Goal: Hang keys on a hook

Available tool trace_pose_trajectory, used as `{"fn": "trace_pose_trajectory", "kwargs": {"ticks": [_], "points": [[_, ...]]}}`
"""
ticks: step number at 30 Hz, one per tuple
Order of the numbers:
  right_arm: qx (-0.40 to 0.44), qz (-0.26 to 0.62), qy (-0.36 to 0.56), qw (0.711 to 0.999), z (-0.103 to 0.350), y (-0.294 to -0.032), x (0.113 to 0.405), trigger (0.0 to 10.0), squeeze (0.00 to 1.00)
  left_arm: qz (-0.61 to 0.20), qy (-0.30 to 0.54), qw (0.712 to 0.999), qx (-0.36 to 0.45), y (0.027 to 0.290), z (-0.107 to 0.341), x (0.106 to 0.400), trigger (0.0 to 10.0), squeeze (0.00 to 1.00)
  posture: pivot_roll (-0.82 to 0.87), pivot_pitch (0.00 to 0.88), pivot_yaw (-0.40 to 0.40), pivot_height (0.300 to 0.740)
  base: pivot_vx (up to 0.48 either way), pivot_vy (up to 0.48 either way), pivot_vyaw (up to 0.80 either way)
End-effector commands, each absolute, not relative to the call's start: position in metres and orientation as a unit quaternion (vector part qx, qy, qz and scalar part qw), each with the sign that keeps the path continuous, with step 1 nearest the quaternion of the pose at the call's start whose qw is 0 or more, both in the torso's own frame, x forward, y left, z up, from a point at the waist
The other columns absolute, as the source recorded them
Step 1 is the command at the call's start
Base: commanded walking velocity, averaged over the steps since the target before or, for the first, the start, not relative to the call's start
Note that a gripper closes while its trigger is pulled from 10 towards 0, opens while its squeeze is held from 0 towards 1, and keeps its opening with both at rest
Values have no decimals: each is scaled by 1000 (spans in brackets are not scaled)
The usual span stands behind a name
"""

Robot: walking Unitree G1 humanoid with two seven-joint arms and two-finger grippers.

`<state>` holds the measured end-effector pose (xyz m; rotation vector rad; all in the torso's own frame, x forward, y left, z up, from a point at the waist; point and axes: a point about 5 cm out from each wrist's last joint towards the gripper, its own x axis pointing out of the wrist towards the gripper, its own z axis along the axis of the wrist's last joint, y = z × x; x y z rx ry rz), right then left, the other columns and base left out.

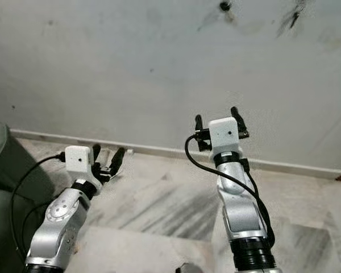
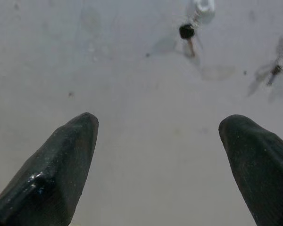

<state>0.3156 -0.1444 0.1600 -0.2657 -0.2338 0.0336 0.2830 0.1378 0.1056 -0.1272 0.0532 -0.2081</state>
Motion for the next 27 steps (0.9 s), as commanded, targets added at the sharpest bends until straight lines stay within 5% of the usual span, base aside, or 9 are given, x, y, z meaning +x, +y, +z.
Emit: {"fn": "trace_pose_trajectory", "kwargs": {"ticks": [1, 15, 27], "points": [[-127, 34, -111, 985, 157, -135, 315, 10000, 0, -78, 40, 995, -54, 149, 99, 281, 10000, 0, 56, 152, 17, 740, 0, 0, 0], [-83, 40, 58, 994, 75, -144, 316, 10000, 0, -22, 176, 984, -26, 176, 21, 266, 10000, 0, 64, 147, -8, 740, 0, 0, 0], [-54, 59, 309, 948, -24, -140, 273, 10000, 0, -23, 349, 937, 29, 180, -49, 231, 10000, 0, 66, 129, -24, 740, 0, 0, 0]]}}
